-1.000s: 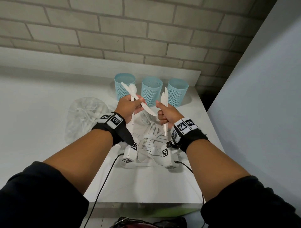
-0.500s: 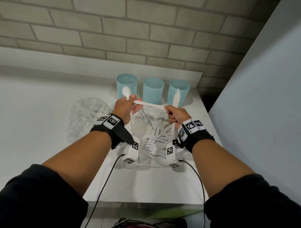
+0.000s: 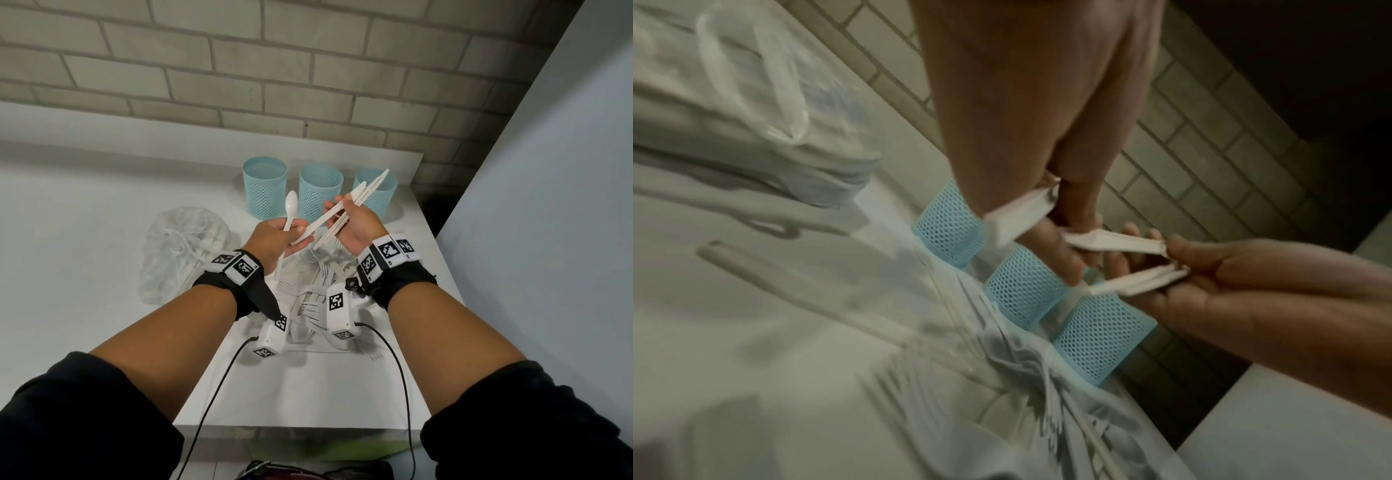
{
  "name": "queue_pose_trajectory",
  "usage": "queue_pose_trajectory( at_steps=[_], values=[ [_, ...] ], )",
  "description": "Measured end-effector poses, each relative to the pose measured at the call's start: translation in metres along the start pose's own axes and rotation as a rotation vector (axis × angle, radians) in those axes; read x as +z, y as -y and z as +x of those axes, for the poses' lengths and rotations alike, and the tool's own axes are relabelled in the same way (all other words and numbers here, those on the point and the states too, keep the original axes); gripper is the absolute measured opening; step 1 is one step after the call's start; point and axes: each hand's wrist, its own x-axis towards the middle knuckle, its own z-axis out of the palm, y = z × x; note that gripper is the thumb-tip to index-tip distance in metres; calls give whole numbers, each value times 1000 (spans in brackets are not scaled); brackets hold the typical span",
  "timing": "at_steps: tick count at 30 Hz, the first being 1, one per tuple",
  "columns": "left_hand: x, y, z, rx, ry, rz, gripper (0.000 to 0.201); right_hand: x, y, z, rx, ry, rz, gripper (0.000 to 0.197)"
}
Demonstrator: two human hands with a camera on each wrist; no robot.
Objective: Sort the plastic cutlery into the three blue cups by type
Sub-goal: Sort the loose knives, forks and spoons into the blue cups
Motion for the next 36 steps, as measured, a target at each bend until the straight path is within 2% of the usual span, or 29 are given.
queue_pose_trajectory(
  at_steps=[3,5,7,11,16,20,24,27,31,36],
  values=[
    [2,2,-3,-73,36,191,20,8,-2,-4,0,69,34,25],
    [4,3,-4,-157,110,130,30,15,-2,-5,-31,100,25,21],
    [6,2,-4,-212,123,0,36,21,-2,-5,-57,140,6,19],
    [3,-3,-1,-207,47,-176,33,31,0,-3,-26,225,-157,17],
    [-13,-8,11,-158,-101,-312,29,51,8,6,-2,215,-340,11],
    [-16,-14,16,-142,-156,-227,32,66,6,10,11,281,-492,13],
    [-21,-20,22,-102,-203,-103,34,84,21,18,102,306,-679,17],
    [-24,-26,28,-51,-235,-44,32,102,43,38,-6,210,-615,21],
    [-32,-28,35,11,-294,58,32,125,57,74,-316,6,-495,16],
    [-40,-31,46,62,-315,147,33,136,27,111,-399,-44,-647,23]
  ],
)
